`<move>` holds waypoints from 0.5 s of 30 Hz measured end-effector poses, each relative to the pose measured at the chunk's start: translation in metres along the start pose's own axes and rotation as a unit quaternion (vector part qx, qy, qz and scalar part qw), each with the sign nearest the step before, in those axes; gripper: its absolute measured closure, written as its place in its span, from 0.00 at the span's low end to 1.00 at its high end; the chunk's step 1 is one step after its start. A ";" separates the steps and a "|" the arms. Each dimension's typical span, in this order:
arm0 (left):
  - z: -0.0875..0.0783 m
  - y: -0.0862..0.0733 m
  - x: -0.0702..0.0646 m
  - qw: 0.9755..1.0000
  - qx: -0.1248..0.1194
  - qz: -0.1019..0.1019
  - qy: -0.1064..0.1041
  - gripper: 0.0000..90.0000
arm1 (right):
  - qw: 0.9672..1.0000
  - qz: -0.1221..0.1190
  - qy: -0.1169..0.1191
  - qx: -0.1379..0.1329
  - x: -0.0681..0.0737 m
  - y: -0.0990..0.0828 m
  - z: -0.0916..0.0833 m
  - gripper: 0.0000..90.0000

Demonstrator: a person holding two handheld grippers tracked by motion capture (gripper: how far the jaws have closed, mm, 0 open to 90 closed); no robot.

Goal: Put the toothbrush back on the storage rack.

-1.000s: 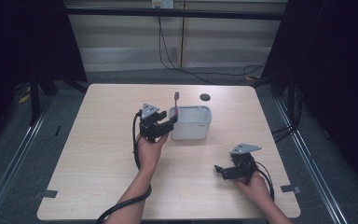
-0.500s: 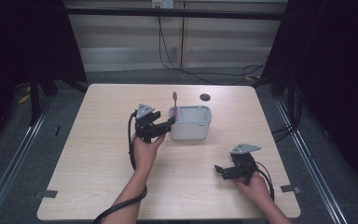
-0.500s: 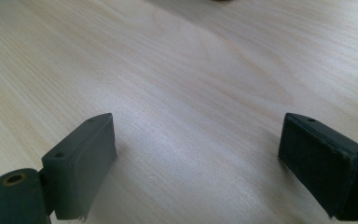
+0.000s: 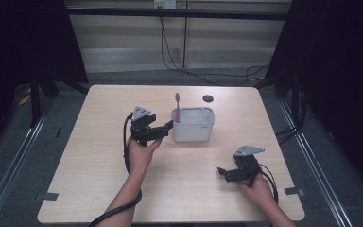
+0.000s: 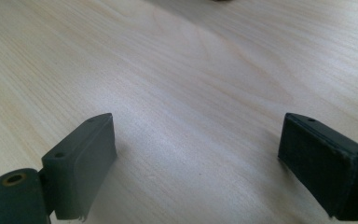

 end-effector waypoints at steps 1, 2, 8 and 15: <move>-0.001 0.000 0.001 1.000 0.002 0.001 0.002 0.23 | 1.000 0.000 0.000 0.000 0.000 0.000 0.000 0.11; -0.002 0.000 0.002 1.000 0.000 0.003 0.002 0.22 | 1.000 0.000 0.000 0.000 0.000 0.000 0.000 0.11; -0.007 -0.004 0.008 1.000 0.001 0.003 0.003 0.20 | 1.000 0.000 0.000 0.000 0.000 0.000 0.000 0.11; -0.011 -0.009 0.014 1.000 0.012 0.007 0.004 0.18 | 1.000 0.000 0.000 0.000 0.000 0.000 0.000 0.11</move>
Point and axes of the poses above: each handheld gripper's, and its own axes: z roughly forward along the jaws, y roughly out of its top, x roughly to its left, the point moved 8 cm from there along z, roughly forward along the jaws, and after that the axes turned 5 degrees about y, right-handed, at the moved point
